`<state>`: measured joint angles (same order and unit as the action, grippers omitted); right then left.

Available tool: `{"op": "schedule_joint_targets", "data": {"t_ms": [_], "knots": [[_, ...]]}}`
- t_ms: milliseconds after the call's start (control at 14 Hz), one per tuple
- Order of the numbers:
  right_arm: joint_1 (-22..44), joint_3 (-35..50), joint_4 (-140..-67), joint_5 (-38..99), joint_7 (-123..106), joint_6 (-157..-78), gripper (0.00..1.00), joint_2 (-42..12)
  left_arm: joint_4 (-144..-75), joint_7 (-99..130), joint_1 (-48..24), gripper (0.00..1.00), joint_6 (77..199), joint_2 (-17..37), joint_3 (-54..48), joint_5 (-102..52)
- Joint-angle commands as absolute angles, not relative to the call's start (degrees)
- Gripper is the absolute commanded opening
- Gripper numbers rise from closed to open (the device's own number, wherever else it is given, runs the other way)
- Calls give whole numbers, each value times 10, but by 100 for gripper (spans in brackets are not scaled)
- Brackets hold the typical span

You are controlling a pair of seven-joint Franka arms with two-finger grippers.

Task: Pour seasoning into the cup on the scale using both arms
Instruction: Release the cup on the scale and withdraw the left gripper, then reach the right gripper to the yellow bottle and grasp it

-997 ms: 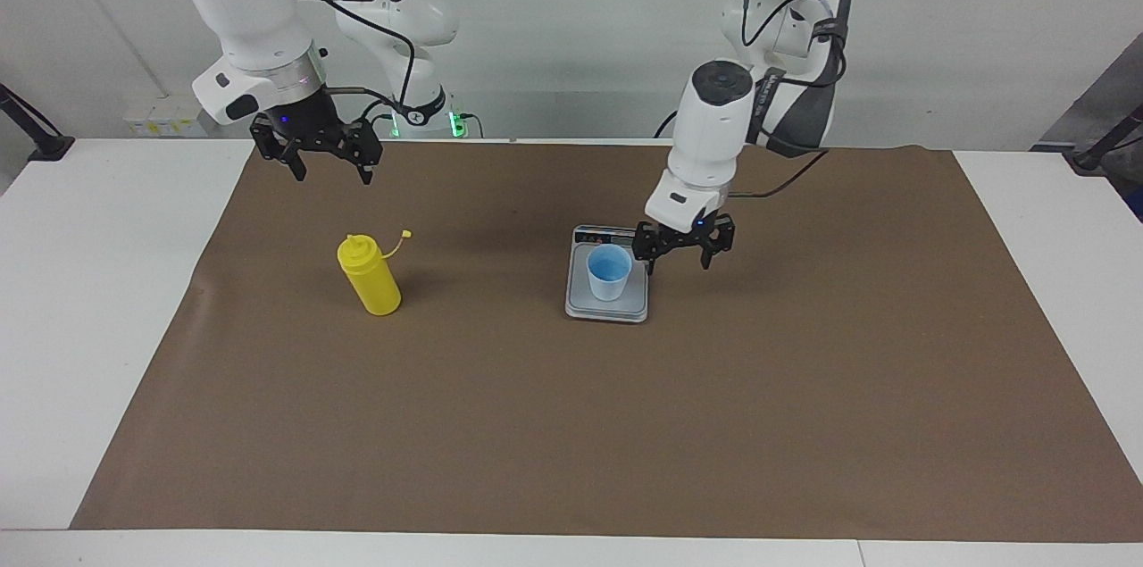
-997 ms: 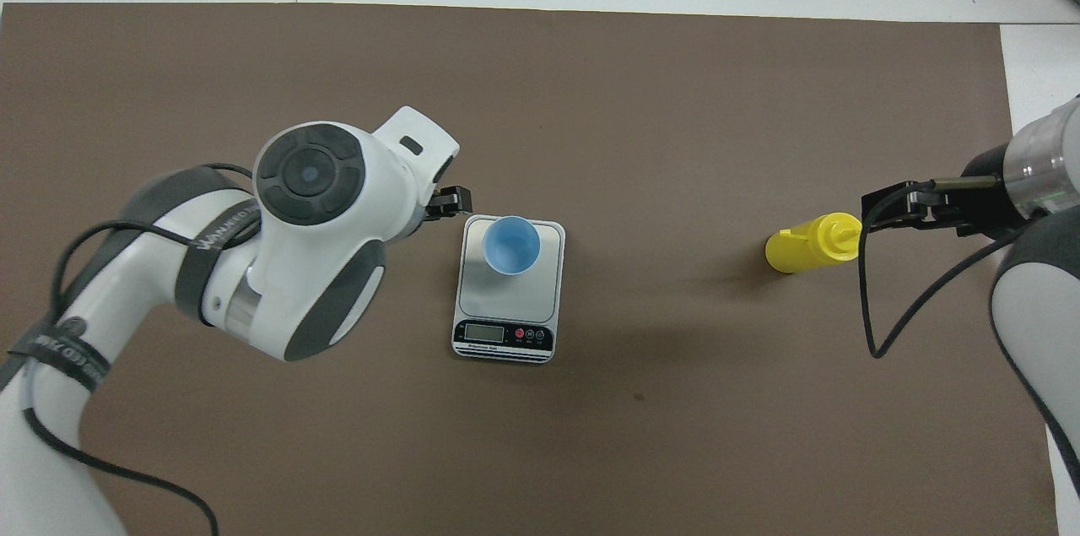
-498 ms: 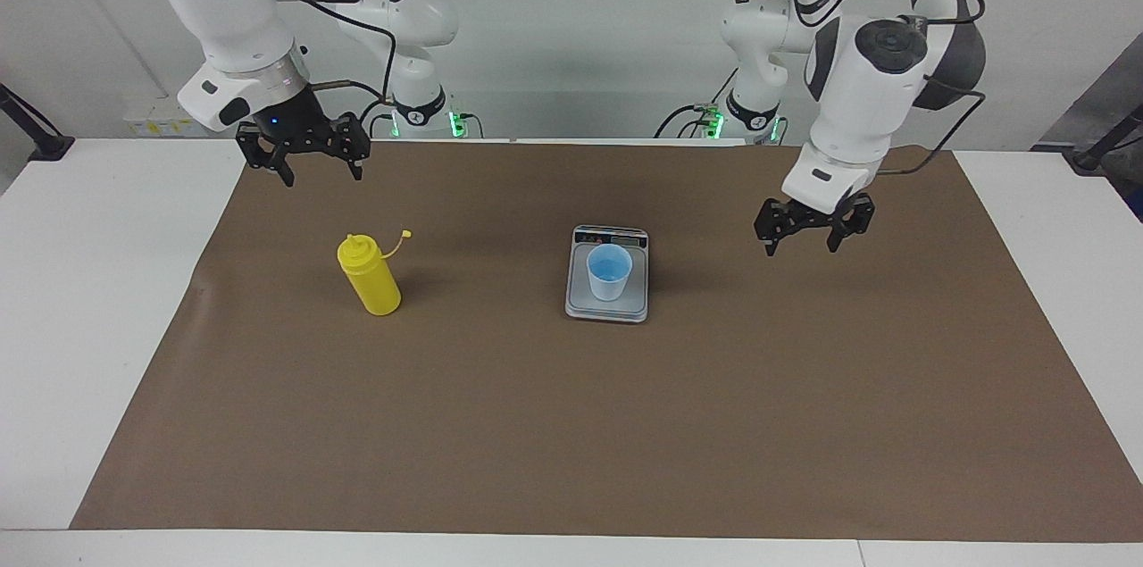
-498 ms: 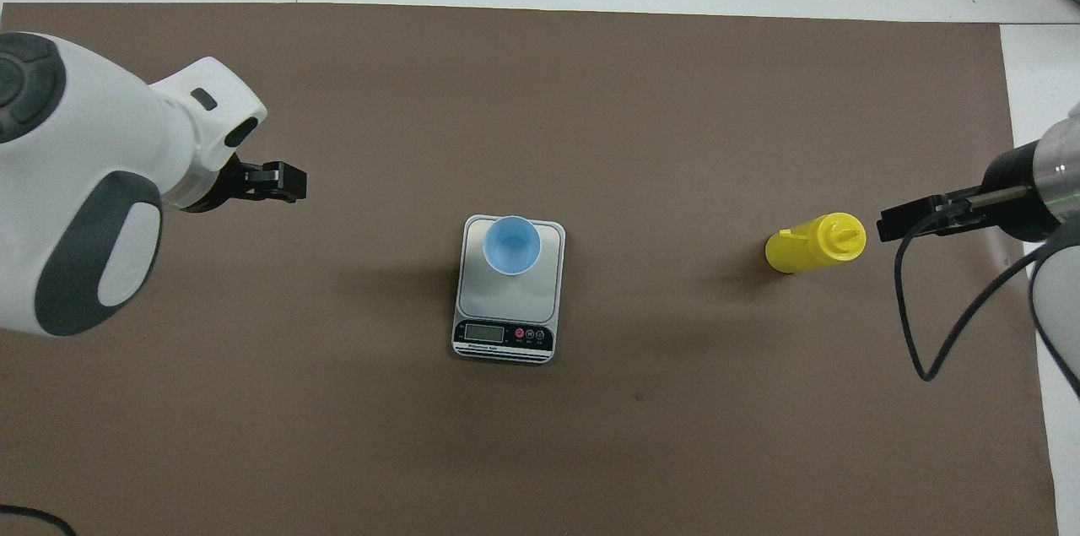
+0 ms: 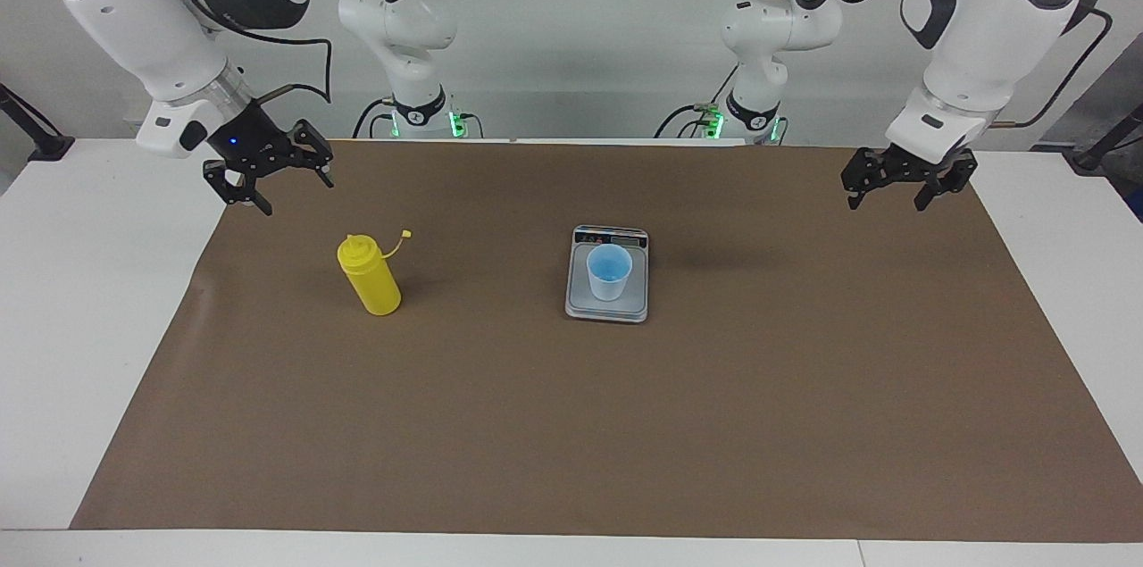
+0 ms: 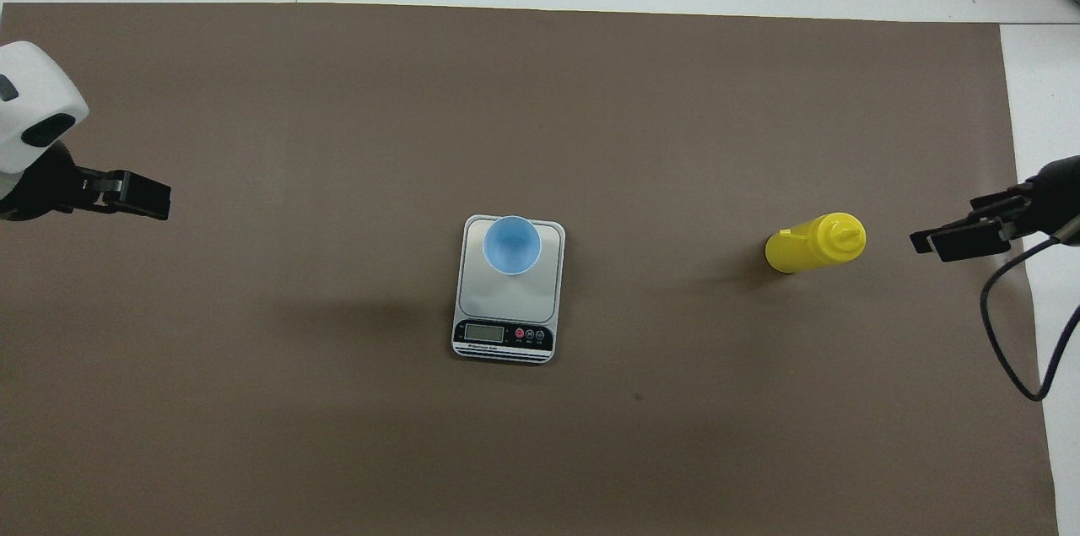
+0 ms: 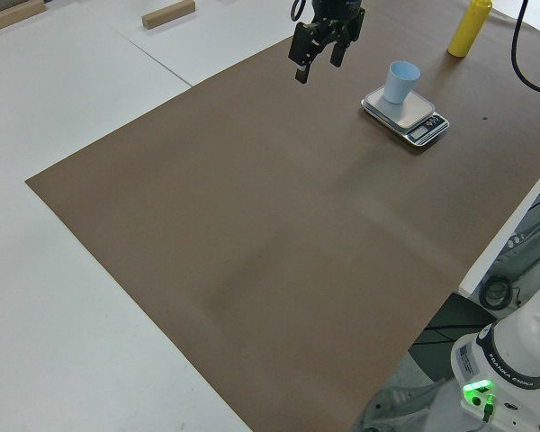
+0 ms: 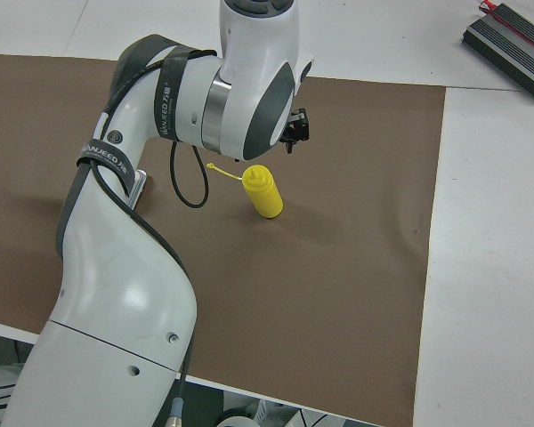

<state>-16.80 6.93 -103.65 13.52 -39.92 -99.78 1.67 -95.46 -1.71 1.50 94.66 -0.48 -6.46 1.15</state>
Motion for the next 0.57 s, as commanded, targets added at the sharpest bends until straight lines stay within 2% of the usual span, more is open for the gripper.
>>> {"op": "schedule_joint_targets", "data": {"t_ms": [0, 356, 498], "knots": [[-203, 73, -1092, 186, -523, -1042, 100, 29, -929, -25, 41, 100, 918, -1, -74, -23], [-257, 72, -1198, 303, -768, -1117, 100, 21, -922, -23, 42, 100, 904, -3, -77, -23], [-267, 72, -1231, 350, -856, -1151, 100, 6, -887, -23, 42, 100, 857, 2, -81, -13]]}}
